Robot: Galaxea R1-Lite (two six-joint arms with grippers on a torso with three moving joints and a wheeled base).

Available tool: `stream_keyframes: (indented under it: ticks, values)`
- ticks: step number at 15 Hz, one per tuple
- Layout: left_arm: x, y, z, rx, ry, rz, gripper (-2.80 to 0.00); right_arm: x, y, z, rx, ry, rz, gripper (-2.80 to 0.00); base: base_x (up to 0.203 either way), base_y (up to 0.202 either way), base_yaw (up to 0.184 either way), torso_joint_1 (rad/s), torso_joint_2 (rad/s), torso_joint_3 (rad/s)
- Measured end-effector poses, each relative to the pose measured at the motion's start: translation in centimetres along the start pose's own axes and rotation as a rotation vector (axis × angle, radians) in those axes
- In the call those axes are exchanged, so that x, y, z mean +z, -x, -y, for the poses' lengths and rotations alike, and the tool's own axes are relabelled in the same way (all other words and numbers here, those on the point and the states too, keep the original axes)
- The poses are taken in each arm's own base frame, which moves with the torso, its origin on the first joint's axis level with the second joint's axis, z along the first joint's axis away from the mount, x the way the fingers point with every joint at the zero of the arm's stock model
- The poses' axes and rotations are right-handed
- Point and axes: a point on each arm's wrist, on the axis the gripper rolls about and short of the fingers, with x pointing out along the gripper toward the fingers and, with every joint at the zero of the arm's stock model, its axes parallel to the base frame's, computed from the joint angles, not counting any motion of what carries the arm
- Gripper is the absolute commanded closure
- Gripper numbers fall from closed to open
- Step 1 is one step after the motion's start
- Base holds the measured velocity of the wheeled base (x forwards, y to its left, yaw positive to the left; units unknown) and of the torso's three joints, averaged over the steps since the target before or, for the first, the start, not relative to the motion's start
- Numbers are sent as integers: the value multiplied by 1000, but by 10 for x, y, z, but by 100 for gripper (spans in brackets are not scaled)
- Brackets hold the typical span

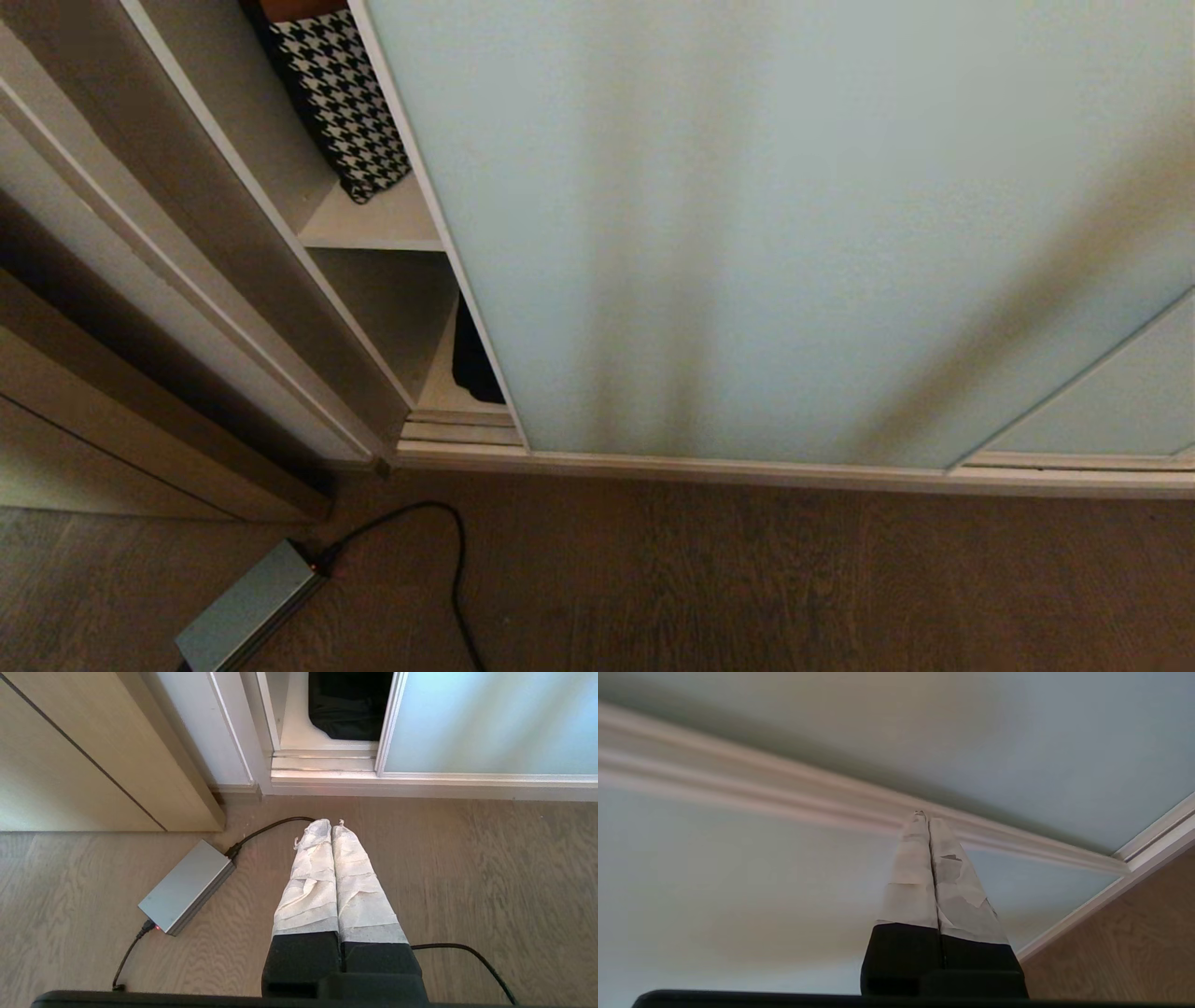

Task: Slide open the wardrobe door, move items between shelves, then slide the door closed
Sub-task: Close the door

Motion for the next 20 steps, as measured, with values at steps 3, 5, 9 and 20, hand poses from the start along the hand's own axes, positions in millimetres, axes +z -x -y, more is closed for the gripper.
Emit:
stream_keyframes:
  ticks: [3,5,9,20]
  values:
    - [0,0,0,-1,0,0,0,-1,-9,1,18,13,-6,0,0,0,0,0,0,0]
    - [0,0,0,-1,0,0,0,-1,-10,2,18,12,-7,0,0,0,0,0,0,0]
    - [0,0,0,-1,0,0,0,-4,-17,-1,52,34,-11,0,0,0,0,0,0,0]
    - [0,0,0,0,0,0,0,-25,-42,-4,82,22,-83,0,0,0,0,0,0,0]
